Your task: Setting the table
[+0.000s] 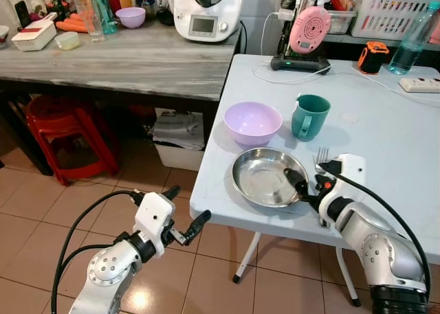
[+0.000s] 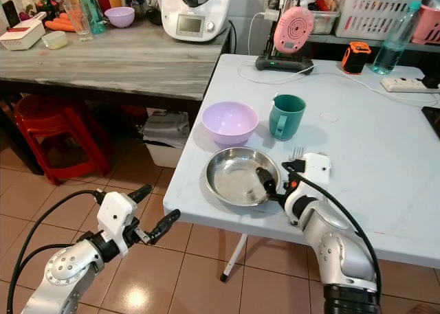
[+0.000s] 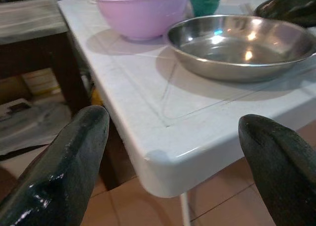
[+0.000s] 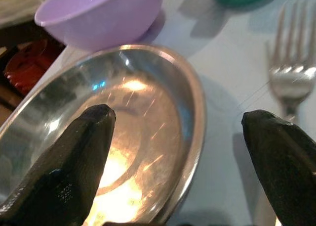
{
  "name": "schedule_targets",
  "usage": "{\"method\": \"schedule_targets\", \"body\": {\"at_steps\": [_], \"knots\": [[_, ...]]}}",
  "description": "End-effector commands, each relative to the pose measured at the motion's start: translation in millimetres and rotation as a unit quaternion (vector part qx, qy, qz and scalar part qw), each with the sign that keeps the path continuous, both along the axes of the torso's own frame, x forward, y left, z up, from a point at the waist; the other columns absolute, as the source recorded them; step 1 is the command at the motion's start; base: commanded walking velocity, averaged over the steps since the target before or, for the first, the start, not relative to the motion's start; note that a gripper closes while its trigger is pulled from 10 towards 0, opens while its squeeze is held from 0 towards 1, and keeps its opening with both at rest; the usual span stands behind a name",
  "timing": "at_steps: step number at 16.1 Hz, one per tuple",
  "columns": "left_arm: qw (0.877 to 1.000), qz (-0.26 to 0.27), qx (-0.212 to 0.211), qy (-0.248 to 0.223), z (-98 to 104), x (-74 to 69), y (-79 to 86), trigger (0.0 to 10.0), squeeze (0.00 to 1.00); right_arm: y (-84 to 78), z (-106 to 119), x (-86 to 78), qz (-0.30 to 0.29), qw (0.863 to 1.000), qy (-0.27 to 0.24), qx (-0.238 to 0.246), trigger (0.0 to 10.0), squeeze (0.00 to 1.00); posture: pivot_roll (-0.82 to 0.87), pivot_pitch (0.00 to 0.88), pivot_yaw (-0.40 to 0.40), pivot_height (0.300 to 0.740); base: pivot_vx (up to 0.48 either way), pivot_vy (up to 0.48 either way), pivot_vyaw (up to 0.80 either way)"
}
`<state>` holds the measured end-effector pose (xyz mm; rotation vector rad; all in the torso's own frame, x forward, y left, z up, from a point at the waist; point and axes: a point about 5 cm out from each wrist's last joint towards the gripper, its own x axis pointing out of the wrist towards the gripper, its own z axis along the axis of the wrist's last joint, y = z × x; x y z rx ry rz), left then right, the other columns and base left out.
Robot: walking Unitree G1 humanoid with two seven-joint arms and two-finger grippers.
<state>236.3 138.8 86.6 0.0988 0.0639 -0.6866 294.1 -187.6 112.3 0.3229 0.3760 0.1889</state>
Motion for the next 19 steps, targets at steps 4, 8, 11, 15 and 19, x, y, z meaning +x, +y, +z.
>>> {"method": "schedule_targets", "body": {"at_steps": [4, 8, 11, 15, 19], "knots": [[0.999, -0.035, -0.012, -0.009, 7, -4.0, -1.4, 10.0, 0.00, 14.4, -3, 1.1, 0.043, 0.999, 0.019, 0.007, 10.0, 0.00, -0.04, 0.066, 0.012, 0.740, 0.000, 0.000, 0.00], [0.999, -0.044, -0.016, -0.012, 9, -4.3, -2.2, 10.0, 0.00, 16.8, -6, 1.9, 0.047, 0.998, 0.028, 0.011, 10.0, 0.00, -0.04, 0.067, 0.012, 0.740, 0.000, 0.000, 0.00], [0.999, -0.044, -0.018, -0.012, 9, -4.8, -2.4, 10.0, 0.00, 18.7, -7, 4.8, 0.040, 0.998, 0.037, 0.027, 0.0, 0.00, -0.04, 0.067, 0.012, 0.740, 0.000, 0.000, 0.00], [0.999, -0.044, -0.020, -0.013, 10, -5.3, -2.4, 10.0, 0.00, 23.0, -12, 5.1, 0.050, 0.997, 0.052, 0.025, 0.0, 0.00, -0.04, 0.067, 0.012, 0.740, 0.000, 0.000, 0.00], [0.999, -0.048, -0.021, -0.013, 11, -5.2, -2.8, 10.0, 0.00, 22.1, -16, 4.5, 0.038, 0.996, 0.066, 0.043, 0.0, 0.00, -0.04, 0.071, 0.014, 0.740, 0.000, 0.000, 0.00]]}}
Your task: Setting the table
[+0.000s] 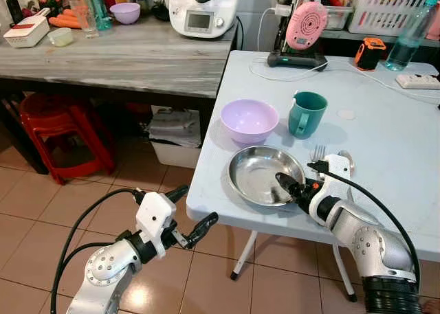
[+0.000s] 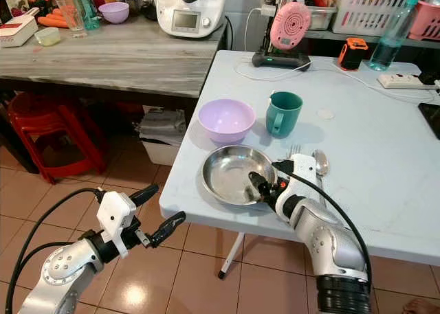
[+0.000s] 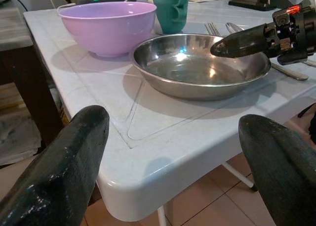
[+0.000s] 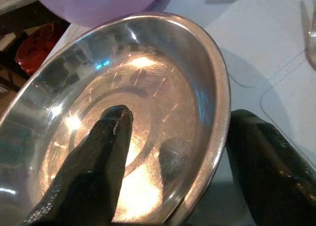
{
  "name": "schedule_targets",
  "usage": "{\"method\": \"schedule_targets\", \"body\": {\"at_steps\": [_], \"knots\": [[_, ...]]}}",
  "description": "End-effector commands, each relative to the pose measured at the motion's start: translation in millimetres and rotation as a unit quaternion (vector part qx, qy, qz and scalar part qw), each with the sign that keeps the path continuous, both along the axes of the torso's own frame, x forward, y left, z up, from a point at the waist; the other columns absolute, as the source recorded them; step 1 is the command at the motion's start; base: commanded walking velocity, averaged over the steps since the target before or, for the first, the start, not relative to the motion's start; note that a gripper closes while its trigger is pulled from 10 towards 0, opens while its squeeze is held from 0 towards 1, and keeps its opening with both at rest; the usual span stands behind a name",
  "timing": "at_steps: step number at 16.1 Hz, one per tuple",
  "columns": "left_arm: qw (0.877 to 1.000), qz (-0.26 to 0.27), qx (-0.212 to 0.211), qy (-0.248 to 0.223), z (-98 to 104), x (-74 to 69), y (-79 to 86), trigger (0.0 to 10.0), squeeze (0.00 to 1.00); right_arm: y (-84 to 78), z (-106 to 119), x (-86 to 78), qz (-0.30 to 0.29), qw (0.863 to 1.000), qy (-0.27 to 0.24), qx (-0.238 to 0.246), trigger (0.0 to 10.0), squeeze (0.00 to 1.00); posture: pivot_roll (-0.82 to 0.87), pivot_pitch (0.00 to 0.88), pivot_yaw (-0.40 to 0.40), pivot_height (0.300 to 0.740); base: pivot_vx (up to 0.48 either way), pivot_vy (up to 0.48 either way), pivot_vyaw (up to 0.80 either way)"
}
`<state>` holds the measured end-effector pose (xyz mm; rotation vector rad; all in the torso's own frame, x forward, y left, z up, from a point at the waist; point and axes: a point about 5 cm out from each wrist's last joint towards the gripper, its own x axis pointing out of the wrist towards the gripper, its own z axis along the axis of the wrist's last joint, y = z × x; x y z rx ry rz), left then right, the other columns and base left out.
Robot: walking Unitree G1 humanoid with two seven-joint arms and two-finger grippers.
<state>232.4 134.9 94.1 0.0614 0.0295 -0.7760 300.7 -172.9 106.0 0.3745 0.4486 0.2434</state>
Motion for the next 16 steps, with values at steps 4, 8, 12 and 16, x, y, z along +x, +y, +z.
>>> {"method": "schedule_targets", "body": {"at_steps": [4, 8, 12, 16], "knots": [[1.000, -0.003, 0.001, -0.007, 3.7, -1.2, 0.4, 10.0, 0.00, 5.2, -13.8, -4.2, 0.004, 0.999, 0.041, 0.018, 0.0, 0.00, -0.04, 0.071, 0.014, 0.740, 0.000, 0.000, 0.00], [1.000, -0.003, -0.002, -0.007, 3.9, -1.4, -1.1, 10.0, 0.00, 1.8, -14.7, -5.4, -0.002, 0.999, 0.048, 0.023, 0.0, 0.00, -0.04, 0.071, 0.014, 0.740, 0.000, 0.000, 0.00], [1.000, -0.006, 0.001, -0.009, 4.3, -1.1, -1.1, 10.0, 0.00, 3.8, -16.1, -6.7, -0.011, 0.997, 0.058, 0.048, 0.0, 0.00, -0.04, 0.071, 0.014, 0.740, 0.000, 0.000, 0.00], [1.000, -0.006, -0.002, -0.008, 3.7, -0.3, -0.8, 10.0, 0.00, 5.4, -17.0, -5.7, -0.024, 0.996, 0.062, 0.058, 0.0, 0.00, -0.04, 0.070, 0.017, 0.740, 0.000, 0.000, 0.00]]}}
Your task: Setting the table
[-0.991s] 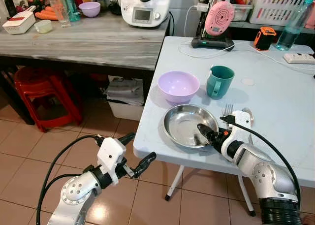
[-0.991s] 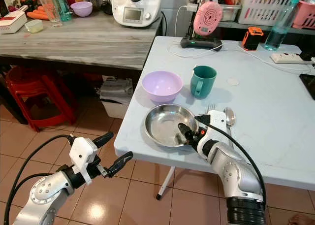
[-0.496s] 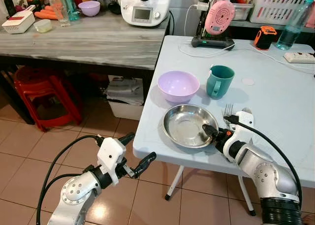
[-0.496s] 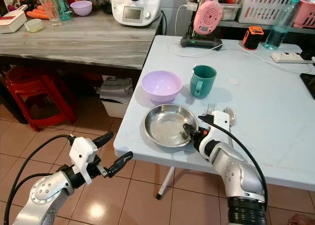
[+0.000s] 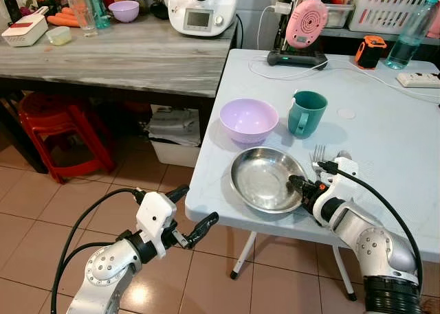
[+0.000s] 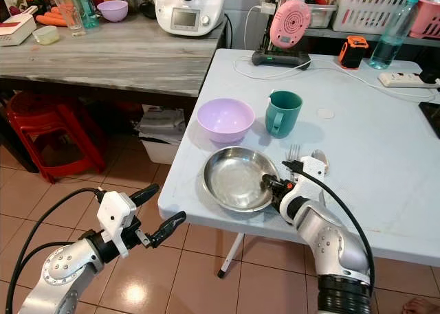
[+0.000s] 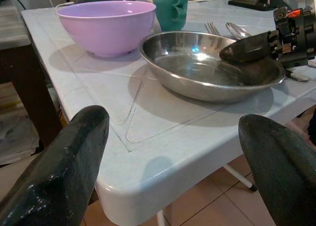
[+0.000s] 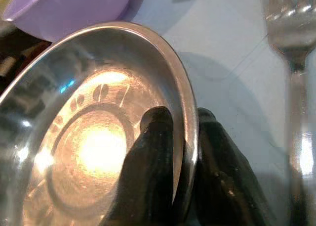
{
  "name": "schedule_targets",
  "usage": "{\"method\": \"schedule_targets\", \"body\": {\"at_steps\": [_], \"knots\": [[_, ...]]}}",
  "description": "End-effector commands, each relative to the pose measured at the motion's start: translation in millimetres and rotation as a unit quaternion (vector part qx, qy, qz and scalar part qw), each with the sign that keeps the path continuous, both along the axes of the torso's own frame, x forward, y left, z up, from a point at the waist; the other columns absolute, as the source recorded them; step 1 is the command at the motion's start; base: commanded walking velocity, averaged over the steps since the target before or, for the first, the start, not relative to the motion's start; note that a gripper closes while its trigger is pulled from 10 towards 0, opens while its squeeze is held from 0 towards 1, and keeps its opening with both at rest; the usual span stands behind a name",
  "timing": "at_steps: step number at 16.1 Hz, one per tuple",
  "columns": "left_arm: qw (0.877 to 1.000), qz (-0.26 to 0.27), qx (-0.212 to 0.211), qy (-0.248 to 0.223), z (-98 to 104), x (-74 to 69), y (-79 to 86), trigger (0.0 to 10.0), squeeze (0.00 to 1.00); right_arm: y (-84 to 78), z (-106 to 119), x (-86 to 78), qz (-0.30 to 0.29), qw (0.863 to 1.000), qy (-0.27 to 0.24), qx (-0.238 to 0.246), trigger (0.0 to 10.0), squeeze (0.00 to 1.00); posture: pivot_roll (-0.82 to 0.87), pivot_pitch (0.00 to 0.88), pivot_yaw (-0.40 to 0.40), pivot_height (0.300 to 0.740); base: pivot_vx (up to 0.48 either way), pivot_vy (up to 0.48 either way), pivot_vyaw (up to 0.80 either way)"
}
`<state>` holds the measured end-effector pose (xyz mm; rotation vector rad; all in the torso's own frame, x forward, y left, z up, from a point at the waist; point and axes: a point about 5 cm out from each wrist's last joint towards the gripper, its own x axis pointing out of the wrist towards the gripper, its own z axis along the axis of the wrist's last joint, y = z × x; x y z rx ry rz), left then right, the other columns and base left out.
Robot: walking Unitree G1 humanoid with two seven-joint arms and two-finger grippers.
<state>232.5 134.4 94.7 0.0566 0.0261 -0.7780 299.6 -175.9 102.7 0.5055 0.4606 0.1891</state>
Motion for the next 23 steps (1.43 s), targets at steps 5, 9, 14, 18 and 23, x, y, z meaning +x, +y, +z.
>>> {"method": "schedule_targets", "body": {"at_steps": [5, 9, 14, 18, 23], "knots": [[1.000, 0.023, -0.014, 0.000, -1, 4.7, 1.6, 10.0, 0.00, 14.3, -17, -5.7, -0.026, 0.999, 0.047, 0.008, 0.0, 0.00, -0.05, 0.025, 0.008, 0.740, 0.000, 0.000, 0.00], [0.996, 0.083, -0.020, -0.019, 3, 22.0, 3.3, 10.0, 0.00, 20.2, -4, -7.7, -0.068, 0.997, 0.014, -0.017, 0.0, 0.00, -0.05, 0.000, -0.006, 0.740, 0.000, 0.000, 0.00], [0.979, 0.199, -0.033, 0.012, -4, 37.5, 12.6, 10.0, 0.00, 30.9, 12, -16.0, -0.060, 0.994, -0.060, -0.070, 2.3, 0.00, -0.05, 0.000, -0.008, 0.740, 0.000, 0.000, 0.00], [0.973, 0.219, -0.066, 0.024, -1, 46.3, 6.4, 10.0, 0.00, 37.3, 35, -16.7, -0.061, 0.977, -0.155, -0.137, 10.0, 0.00, -0.07, 0.000, -0.012, 0.740, 0.000, 0.000, 0.00], [0.974, 0.217, -0.066, 0.015, 1, 50.4, 4.2, 10.0, 0.00, 39.3, 37, -20.3, -0.056, 0.971, -0.175, -0.153, 10.0, 0.00, -0.07, 0.000, -0.012, 0.740, 0.000, 0.402, -0.48]]}}
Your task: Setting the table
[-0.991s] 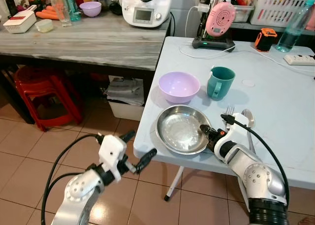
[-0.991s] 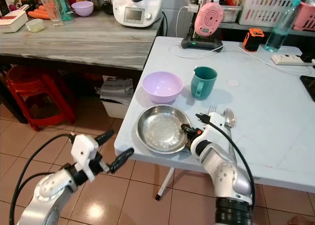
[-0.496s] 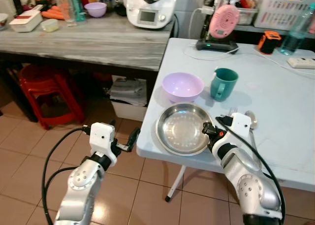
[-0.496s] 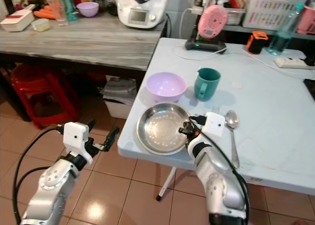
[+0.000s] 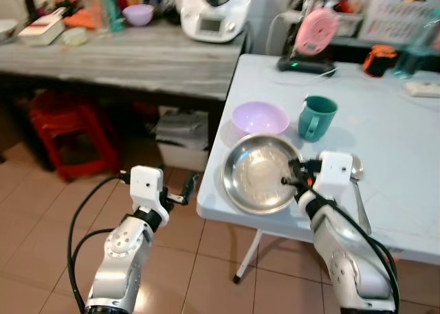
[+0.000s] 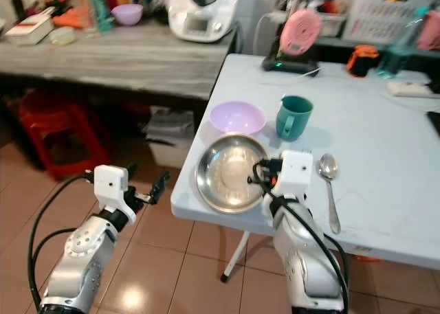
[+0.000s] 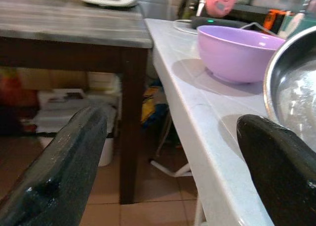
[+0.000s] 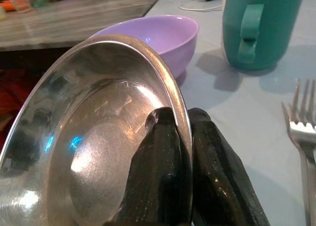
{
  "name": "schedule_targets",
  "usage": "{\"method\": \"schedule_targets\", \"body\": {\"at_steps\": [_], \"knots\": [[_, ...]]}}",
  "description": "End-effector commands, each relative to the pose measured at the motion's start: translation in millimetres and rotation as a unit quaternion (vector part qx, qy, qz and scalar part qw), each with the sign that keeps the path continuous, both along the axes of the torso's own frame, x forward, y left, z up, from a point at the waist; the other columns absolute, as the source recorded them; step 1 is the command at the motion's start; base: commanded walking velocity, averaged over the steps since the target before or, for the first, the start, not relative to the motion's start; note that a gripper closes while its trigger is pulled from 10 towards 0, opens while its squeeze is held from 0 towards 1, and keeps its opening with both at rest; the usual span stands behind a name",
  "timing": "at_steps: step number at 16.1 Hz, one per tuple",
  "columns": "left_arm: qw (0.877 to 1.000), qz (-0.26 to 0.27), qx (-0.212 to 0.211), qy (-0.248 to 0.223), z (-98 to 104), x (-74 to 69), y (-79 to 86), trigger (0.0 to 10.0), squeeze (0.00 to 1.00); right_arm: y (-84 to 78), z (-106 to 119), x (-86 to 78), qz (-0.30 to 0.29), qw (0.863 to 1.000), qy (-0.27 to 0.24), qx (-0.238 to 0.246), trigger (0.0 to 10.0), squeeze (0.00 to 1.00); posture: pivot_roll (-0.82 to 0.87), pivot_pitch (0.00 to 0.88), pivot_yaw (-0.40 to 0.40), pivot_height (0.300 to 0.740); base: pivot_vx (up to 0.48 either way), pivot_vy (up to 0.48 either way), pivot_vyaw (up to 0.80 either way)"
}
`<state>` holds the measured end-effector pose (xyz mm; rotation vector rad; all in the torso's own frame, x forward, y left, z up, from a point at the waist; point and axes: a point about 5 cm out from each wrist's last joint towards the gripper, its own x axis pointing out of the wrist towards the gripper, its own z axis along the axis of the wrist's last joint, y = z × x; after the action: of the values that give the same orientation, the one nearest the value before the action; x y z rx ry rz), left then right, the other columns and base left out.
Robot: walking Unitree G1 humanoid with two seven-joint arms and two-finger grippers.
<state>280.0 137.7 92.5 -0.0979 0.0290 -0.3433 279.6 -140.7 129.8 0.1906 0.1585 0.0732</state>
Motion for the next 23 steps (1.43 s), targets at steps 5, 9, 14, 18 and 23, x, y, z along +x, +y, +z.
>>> {"method": "schedule_targets", "body": {"at_steps": [5, 9, 14, 18, 23], "knots": [[1.000, 0.002, 0.003, -0.011, 3.9, 4.4, -0.5, 10.0, 0.00, 9.9, 10.9, -0.6, 0.024, 0.999, -0.036, -0.004, 10.0, 0.00, -0.07, 0.000, -0.016, 0.740, 0.000, 0.476, -0.64], [1.000, 0.001, 0.002, -0.013, 3.6, 4.8, -1.2, 10.0, 0.00, 9.4, 12.0, -0.2, 0.020, 0.999, -0.040, 0.000, 10.0, 0.00, -0.07, 0.000, -0.016, 0.740, 0.000, 0.476, 0.00], [1.000, -0.001, 0.000, -0.016, 4.1, 5.4, -2.5, 10.0, 0.00, 12.6, 14.0, -1.4, 0.028, 0.998, -0.050, 0.001, 10.0, 0.00, -0.08, 0.000, -0.017, 0.740, 0.000, 0.476, 0.00], [1.000, 0.003, 0.003, -0.017, 4.0, 5.7, -1.8, 10.0, 0.00, 12.1, 16.2, -1.5, 0.031, 0.998, -0.060, -0.005, 10.0, 0.00, -0.07, 0.000, -0.018, 0.740, 0.000, 0.475, 0.00], [1.000, 0.006, 0.002, -0.019, 4.2, 7.3, -3.3, 10.0, 0.00, 11.6, 16.8, -2.1, 0.031, 0.997, -0.065, -0.008, 10.0, 0.00, -0.07, 0.000, -0.018, 0.740, 0.000, 0.475, 0.00]]}}
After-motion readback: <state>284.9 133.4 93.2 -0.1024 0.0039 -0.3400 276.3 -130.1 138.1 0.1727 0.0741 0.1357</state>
